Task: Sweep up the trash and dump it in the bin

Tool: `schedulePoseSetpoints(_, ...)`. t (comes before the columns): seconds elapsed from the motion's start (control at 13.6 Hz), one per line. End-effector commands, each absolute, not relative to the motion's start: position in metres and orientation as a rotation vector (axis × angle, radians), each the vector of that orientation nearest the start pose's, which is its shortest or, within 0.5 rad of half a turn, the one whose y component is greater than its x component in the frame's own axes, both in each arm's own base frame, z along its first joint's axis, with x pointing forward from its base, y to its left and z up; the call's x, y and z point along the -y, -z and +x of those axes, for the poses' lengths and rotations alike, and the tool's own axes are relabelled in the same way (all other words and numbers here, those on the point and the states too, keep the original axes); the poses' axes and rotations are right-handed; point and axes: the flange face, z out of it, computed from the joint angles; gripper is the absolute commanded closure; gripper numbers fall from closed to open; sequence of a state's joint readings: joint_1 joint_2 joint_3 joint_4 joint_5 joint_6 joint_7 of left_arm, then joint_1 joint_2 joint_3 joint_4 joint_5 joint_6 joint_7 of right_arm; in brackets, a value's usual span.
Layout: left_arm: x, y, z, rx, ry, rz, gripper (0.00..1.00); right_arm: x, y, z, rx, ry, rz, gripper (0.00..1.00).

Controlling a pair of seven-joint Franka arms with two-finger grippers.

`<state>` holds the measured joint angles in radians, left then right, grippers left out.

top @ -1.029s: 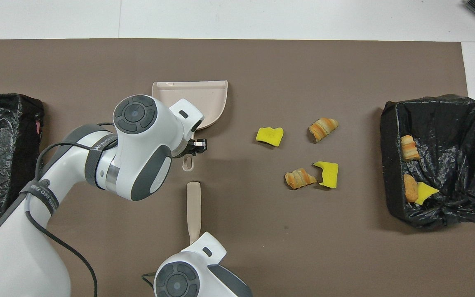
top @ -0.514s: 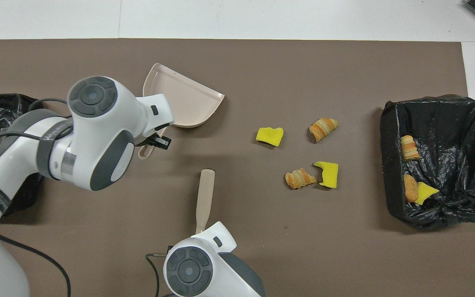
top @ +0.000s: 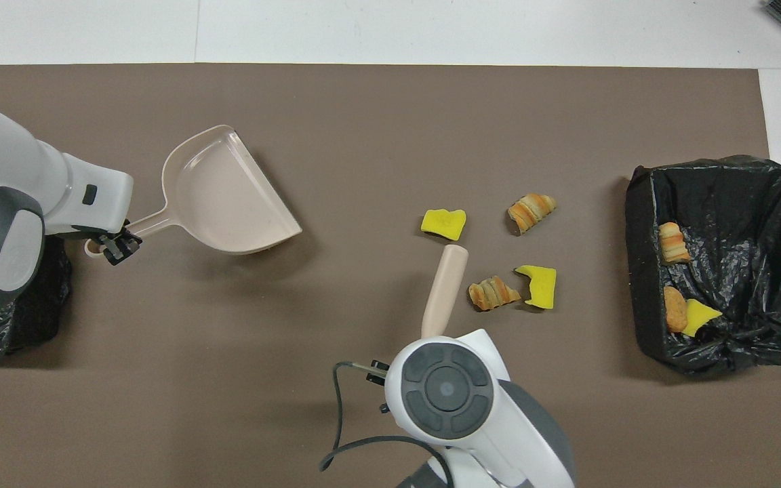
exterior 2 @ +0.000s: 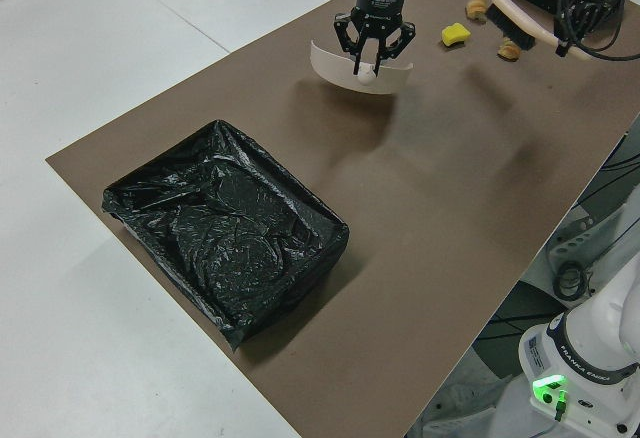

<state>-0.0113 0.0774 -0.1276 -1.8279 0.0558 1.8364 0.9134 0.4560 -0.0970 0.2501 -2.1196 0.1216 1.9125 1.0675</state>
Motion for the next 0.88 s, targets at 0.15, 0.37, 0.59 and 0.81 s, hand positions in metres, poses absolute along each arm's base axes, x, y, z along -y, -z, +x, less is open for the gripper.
schedulePoseSetpoints(0.15,0.076,-0.46,0.518,-1.803,-0.18,-2.544,1.0,-0.256,-0.421,0.383,-0.854,-0.242,-3.096,1.0)
schedulePoseSetpoints(0.37,0.111,-0.421,0.503,-1.772,-0.128,-2.548,1.0,-0.199,-0.402,0.393,-0.798,-0.35,-3.149,1.0)
schedulePoseSetpoints(0.59,0.144,-0.383,0.495,-1.727,-0.09,-2.576,1.0,-0.164,-0.385,0.396,-0.759,-0.383,-3.192,1.0)
schedulePoseSetpoints(0.81,0.14,-0.373,0.485,-1.712,-0.127,-2.591,1.0,-0.164,-0.371,0.392,-0.745,-0.402,-3.217,1.0)
